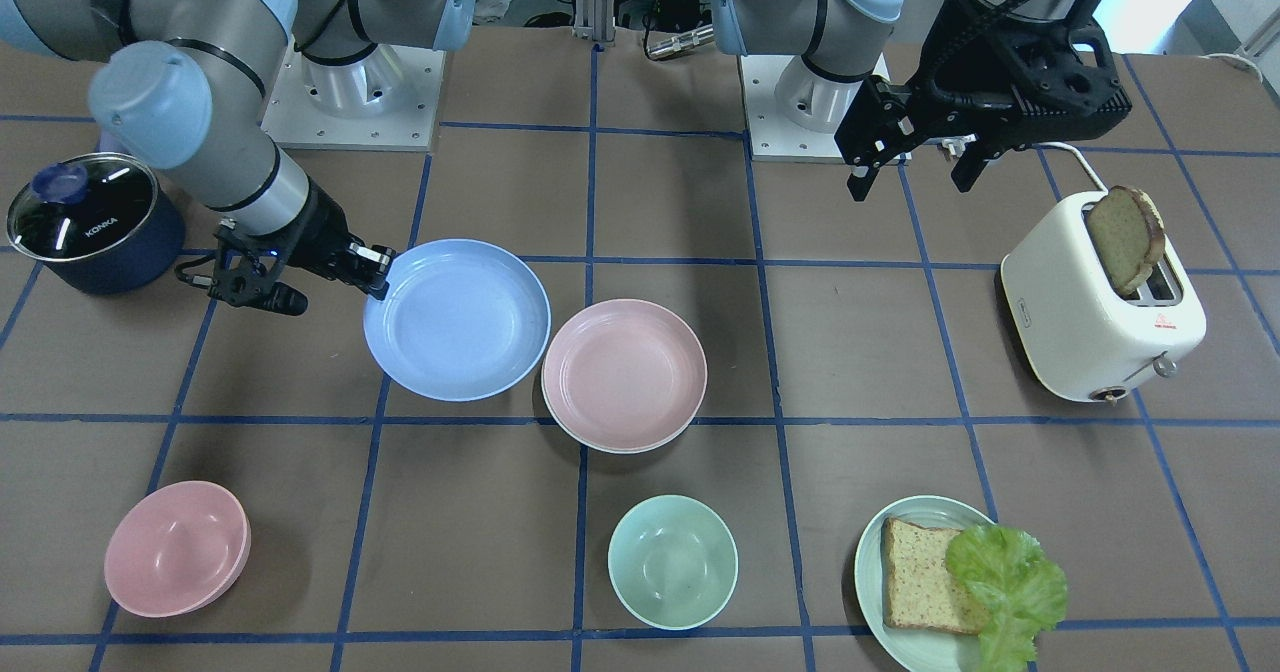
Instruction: Stack three plates with pink and blue
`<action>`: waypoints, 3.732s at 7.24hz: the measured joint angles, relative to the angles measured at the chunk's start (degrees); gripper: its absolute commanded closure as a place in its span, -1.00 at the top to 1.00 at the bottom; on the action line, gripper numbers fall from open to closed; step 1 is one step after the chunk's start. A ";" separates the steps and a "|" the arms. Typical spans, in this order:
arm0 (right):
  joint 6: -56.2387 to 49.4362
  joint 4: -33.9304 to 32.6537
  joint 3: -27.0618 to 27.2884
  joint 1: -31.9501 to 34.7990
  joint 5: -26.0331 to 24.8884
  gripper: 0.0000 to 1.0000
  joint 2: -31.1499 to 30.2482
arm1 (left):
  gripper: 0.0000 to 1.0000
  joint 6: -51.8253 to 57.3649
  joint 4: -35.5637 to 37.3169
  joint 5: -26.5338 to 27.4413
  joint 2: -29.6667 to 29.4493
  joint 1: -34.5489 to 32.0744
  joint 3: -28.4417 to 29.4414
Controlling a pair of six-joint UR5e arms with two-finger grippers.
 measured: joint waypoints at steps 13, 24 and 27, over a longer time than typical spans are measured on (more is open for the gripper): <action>22.10 -15.83 -2.36 18.07 0.11 -0.23 11.20 | 1.00 -0.23 -0.49 -0.08 0.10 0.08 -0.02; -10.42 -1.67 -12.60 5.12 -13.20 1.00 1.26 | 1.00 0.05 -0.53 -0.19 -0.04 0.11 0.06; -10.16 11.36 -20.42 4.79 -10.53 1.00 -3.03 | 1.00 1.19 -1.94 -0.18 -0.96 -0.17 0.29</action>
